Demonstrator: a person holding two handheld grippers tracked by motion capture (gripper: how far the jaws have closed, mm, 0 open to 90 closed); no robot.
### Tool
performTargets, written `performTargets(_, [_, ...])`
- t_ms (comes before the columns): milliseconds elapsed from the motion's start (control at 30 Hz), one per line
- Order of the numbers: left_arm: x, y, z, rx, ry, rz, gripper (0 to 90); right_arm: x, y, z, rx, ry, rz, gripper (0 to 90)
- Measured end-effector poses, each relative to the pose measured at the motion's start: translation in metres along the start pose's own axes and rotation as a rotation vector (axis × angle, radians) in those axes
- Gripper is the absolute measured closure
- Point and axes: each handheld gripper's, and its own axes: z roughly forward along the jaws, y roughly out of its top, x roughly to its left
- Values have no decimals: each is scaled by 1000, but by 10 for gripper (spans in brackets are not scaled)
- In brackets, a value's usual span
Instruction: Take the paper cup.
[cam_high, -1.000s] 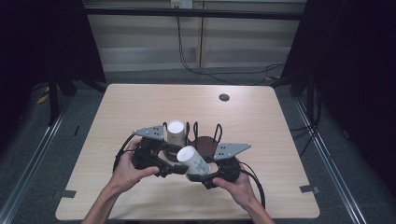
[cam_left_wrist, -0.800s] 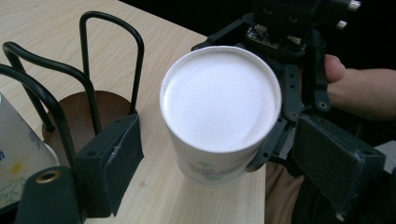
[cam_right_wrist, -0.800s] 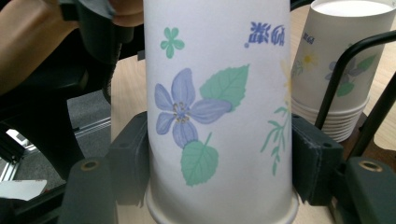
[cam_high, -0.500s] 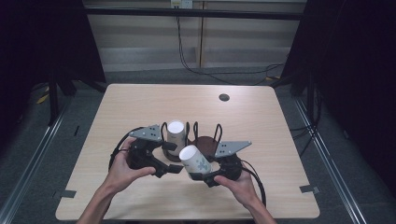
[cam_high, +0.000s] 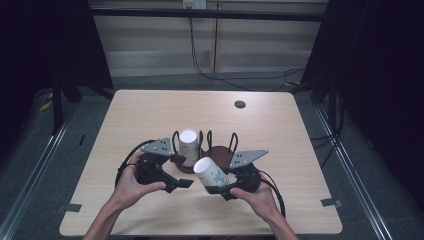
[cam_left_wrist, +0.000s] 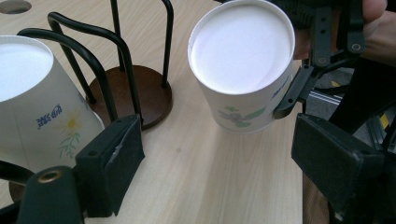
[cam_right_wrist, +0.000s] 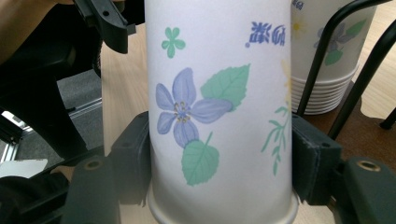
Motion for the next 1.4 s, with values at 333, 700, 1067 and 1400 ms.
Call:
performTargets(333, [-3, -1, -1, 14, 3, 26, 175, -3, 9, 0, 97, -1, -25, 335])
performTargets(700, [-1, -6, 3, 50, 11, 32, 175, -5, 17, 2, 212, 8, -45, 339])
performTargets(1067, [-1, -7, 8, 106, 14, 40, 173, -10, 19, 6, 338, -5, -74, 341])
performTargets(1400, [-3, -11, 16, 159, -2, 56, 172, -6, 23, 13, 439, 12, -106, 341])
